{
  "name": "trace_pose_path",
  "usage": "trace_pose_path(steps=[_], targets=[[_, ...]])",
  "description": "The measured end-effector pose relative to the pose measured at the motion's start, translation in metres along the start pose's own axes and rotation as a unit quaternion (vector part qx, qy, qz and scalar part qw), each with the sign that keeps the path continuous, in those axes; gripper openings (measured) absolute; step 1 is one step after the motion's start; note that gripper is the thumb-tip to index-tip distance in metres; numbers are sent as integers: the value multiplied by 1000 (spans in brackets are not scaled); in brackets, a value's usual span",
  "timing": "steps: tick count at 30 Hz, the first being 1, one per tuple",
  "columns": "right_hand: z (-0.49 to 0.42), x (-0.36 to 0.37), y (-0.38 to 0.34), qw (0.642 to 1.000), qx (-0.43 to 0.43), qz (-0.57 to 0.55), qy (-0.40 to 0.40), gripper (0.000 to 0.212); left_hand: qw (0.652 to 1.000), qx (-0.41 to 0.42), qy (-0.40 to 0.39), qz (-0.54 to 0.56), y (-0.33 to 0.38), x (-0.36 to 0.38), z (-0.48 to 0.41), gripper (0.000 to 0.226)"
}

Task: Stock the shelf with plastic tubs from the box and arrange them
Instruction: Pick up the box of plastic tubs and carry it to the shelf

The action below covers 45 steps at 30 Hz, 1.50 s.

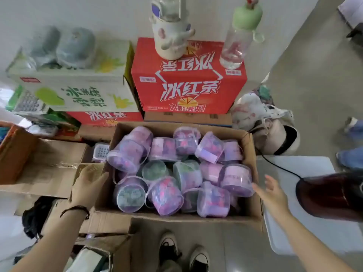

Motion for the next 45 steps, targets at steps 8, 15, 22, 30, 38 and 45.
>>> trace_pose_path(steps=[8, 15, 22, 30, 38, 45], targets=[[-70, 31, 3, 1000, -20, 5, 17, 51, 995, -65, -69, 28, -21, 46, -47, 61], [-97, 35, 14, 999, 14, 3, 49, 46, 995, -65, -53, 47, -40, 53, -72, 56], [-99, 36, 24, 998, 27, -44, 35, 48, 996, -51, -37, 60, -42, 60, -70, 53], [-92, 47, -1, 997, -60, 48, 6, 44, 999, 0, -42, 20, -31, 58, -76, 38], [-90, 43, 5, 998, -64, 22, -5, 47, 994, -51, -32, 90, -65, 50, -45, 41], [-97, 53, 2, 999, -29, -17, -28, 56, 997, -1, -52, 54, -29, 59, -44, 38]])
Point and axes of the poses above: each hand's wrist, its own z-axis away from the middle knuckle, its own x-axis out of the palm, y = z × x, the point moved 9 cm from there along -z, towards the middle knuckle, and after that the axes turned 4 degrees about x, right-handed, at the moved point
